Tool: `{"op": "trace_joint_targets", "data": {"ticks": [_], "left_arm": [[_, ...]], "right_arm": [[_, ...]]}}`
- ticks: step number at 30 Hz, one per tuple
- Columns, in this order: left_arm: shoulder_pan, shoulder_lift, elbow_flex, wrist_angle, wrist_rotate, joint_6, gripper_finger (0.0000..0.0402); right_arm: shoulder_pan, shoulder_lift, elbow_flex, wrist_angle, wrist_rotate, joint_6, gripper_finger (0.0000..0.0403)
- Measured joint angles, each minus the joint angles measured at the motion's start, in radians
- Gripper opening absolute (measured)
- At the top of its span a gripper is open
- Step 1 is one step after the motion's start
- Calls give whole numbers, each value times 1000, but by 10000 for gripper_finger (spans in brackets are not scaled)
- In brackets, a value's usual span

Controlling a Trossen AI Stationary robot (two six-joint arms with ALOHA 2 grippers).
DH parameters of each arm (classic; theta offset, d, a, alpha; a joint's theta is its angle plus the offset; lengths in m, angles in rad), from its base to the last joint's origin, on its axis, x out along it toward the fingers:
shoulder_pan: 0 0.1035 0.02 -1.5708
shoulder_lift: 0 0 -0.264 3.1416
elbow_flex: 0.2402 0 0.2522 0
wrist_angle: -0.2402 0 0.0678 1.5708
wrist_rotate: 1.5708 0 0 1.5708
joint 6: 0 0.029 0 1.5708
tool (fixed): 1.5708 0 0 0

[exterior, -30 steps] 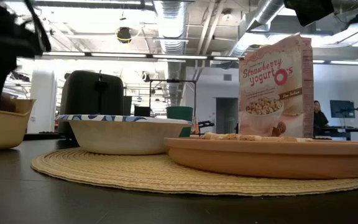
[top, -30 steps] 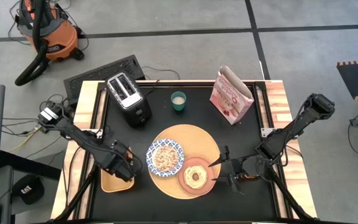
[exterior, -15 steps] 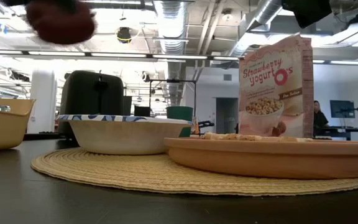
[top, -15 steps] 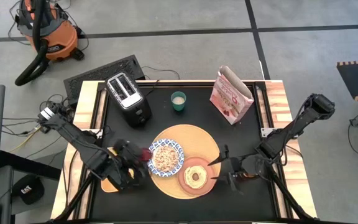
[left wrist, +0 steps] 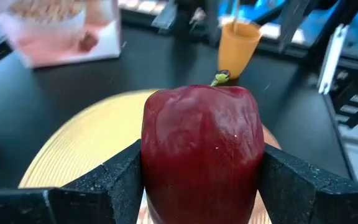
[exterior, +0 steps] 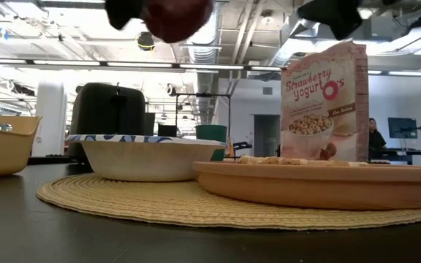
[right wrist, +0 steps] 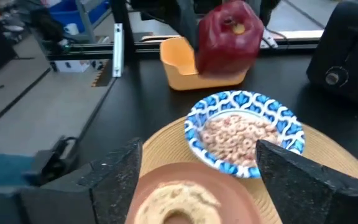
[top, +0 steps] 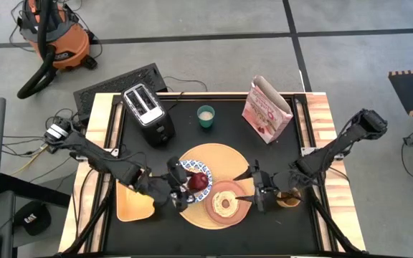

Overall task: Arrange a breakfast setting
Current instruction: Put the apple on the table mat above the plate

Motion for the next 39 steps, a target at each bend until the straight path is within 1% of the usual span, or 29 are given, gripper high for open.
{"op": "trace_joint_targets", "data": {"ticks": [2,5,10,14,20,23,25,29,33,39], "left_arm": [[18,1,-54,141,28,68,243],[40,1,-125,314,66,141,243],[59,1,-212,495,86,206,243],[57,1,-229,505,82,234,243],[58,1,-229,534,74,295,243],[59,1,-229,562,68,333,243],[60,1,-229,577,68,351,243],[61,1,-229,612,76,382,243],[57,-2,-229,610,70,387,243],[54,-2,-229,609,59,380,243]], "right_arm": [[-15,28,0,29,7,-34,351],[-46,88,0,125,5,-91,358],[-119,208,0,295,-74,-143,353],[-168,265,0,453,-151,-178,345],[-205,317,0,653,-178,-203,341],[-220,358,0,764,-224,-199,341],[-228,390,5,811,-228,-196,341],[-241,438,34,839,-246,-189,341],[-244,456,65,835,-245,-202,340],[-244,438,67,811,-245,-203,317]]}}
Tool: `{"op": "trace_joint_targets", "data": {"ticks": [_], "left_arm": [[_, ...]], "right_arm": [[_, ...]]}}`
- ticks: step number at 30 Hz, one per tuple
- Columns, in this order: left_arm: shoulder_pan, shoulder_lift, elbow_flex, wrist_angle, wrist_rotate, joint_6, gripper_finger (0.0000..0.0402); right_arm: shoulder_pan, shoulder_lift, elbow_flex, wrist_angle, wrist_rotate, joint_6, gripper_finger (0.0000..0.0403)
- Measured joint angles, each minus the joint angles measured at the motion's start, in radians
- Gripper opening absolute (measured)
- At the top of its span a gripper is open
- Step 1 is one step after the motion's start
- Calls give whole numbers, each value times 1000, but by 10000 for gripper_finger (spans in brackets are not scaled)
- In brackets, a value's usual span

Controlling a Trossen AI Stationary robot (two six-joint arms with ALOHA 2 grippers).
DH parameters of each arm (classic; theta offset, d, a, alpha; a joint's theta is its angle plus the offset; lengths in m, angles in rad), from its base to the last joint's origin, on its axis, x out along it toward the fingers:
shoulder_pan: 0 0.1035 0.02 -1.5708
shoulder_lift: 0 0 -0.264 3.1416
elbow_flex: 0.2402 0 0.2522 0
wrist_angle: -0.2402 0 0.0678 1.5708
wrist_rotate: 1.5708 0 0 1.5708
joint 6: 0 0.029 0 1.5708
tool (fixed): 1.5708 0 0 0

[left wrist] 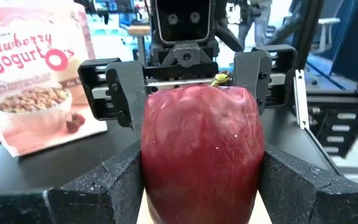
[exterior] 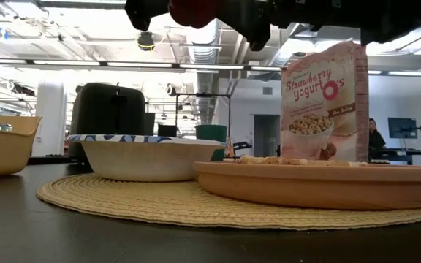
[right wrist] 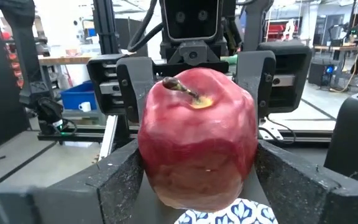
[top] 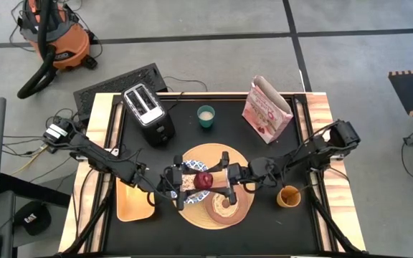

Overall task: Arrange a breakfast setting
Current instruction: Put the apple on the table mat above the plate

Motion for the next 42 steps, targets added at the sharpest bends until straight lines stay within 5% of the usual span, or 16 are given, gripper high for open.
{"op": "trace_joint_targets", "data": {"ticks": [17,25,42], "left_arm": [[1,3,0,0,-14,-17,244],[0,-1,0,-14,-25,-70,308],[-33,-36,2,-210,-124,-141,331]], "right_arm": [[-1,-31,3,-79,-3,-3,279],[-3,-42,7,-130,-3,-27,277],[-11,-339,6,-877,243,37,276]]}}
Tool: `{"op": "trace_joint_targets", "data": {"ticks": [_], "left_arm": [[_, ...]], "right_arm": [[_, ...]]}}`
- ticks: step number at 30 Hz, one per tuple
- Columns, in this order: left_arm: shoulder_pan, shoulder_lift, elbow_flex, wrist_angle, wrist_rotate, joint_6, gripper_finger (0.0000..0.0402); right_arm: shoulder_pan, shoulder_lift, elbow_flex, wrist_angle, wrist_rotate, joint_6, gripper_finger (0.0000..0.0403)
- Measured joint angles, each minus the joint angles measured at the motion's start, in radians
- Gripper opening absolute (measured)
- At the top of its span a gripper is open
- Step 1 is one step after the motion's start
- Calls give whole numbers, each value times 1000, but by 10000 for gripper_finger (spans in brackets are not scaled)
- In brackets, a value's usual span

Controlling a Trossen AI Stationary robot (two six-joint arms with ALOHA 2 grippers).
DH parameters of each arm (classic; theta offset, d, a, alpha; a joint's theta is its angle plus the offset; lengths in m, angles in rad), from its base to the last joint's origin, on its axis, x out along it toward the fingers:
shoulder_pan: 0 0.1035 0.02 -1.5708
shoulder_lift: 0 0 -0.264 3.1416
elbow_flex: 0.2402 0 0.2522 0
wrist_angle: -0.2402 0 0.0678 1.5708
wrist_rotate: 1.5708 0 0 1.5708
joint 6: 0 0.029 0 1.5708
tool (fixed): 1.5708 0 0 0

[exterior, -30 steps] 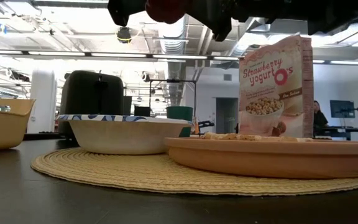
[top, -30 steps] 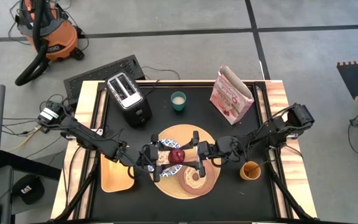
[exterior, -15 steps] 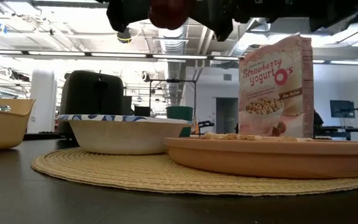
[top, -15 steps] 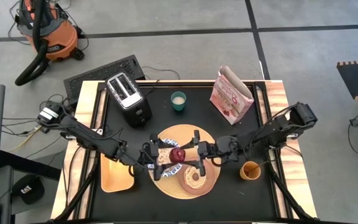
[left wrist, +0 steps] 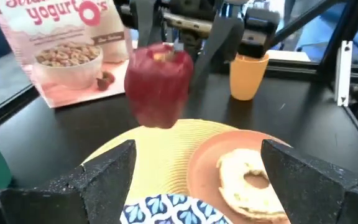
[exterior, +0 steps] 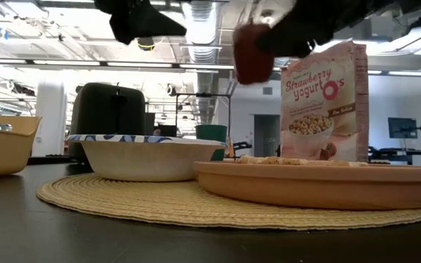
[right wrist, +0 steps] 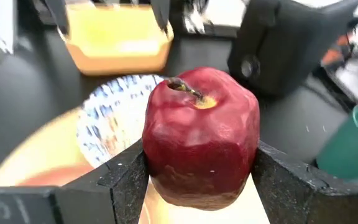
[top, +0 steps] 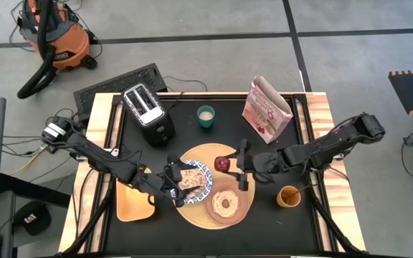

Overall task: Arrange a breakfast setting
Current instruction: Put the apple on the table mat above the plate

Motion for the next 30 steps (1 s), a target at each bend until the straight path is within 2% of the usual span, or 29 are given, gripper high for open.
{"op": "trace_joint_targets", "data": {"ticks": [3,12,17,21,26,30], "left_arm": [[1,29,0,21,12,0,331],[0,56,-1,24,70,11,332],[-8,56,-1,19,83,11,332],[-8,56,-1,3,91,11,332],[-8,56,-1,-15,112,11,332],[-8,56,-1,-22,112,11,332]], "right_arm": [[-21,29,0,-23,-1,19,276],[-84,273,-2,134,-10,20,276],[-97,346,-2,174,-13,26,276],[-95,333,-3,107,-17,37,276],[-83,236,-2,47,-38,30,276],[-97,169,-79,120,-49,-2,276]]}}
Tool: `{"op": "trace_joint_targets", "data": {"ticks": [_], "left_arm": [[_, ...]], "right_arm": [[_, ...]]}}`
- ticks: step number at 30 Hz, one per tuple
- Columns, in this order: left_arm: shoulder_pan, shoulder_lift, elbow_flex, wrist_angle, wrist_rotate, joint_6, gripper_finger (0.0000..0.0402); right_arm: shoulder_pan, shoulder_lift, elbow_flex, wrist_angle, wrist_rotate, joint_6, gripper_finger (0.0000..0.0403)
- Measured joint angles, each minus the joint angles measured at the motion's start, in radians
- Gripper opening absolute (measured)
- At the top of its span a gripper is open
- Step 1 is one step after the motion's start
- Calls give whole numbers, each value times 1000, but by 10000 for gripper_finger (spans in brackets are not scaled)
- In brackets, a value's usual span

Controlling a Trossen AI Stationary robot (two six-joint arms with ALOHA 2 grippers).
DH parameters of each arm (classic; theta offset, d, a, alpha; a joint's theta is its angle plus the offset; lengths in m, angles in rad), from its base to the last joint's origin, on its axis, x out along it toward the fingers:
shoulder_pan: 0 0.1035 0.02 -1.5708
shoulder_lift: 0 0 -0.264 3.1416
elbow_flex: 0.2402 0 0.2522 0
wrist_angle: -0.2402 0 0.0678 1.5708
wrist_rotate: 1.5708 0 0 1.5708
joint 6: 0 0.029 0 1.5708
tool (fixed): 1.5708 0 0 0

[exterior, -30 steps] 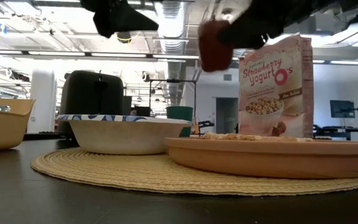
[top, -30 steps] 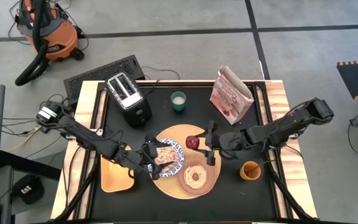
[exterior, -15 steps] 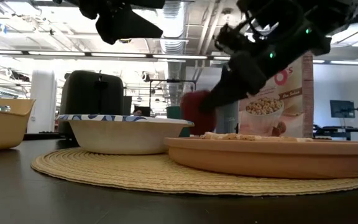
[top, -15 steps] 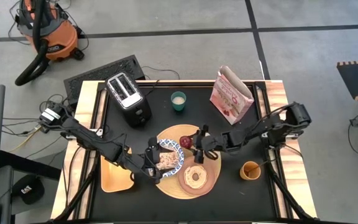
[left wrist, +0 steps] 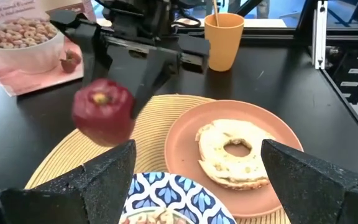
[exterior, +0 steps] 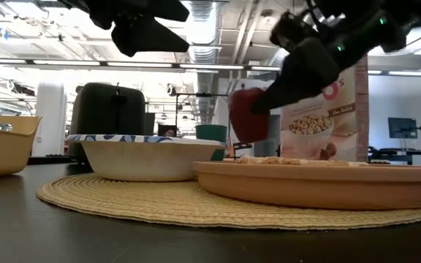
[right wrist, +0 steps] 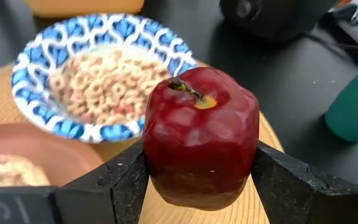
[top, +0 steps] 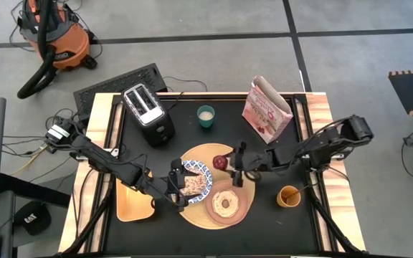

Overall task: Arrange a breakfast setting
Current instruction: Put the apple on the table mat above the plate

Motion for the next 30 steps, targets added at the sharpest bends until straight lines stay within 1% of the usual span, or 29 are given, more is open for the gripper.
{"op": "trace_joint_targets", "data": {"ticks": [3,6,8,11,19,25,30], "left_arm": [[0,0,0,-1,0,0,332],[0,0,0,-1,0,0,332],[2,0,0,4,-8,0,332],[6,0,0,8,-26,0,332],[11,0,0,12,-25,-1,332],[11,0,0,11,-24,-10,332],[11,0,0,11,-24,-10,332]], "right_arm": [[-41,-32,-120,180,-46,7,276],[-78,-35,-213,372,-102,28,276],[-85,-18,-244,432,-108,38,276],[-81,30,-258,470,-110,42,276],[-70,160,-256,610,-115,41,276],[-70,202,-253,614,-114,42,276],[-68,205,-253,616,-114,48,276]]}}
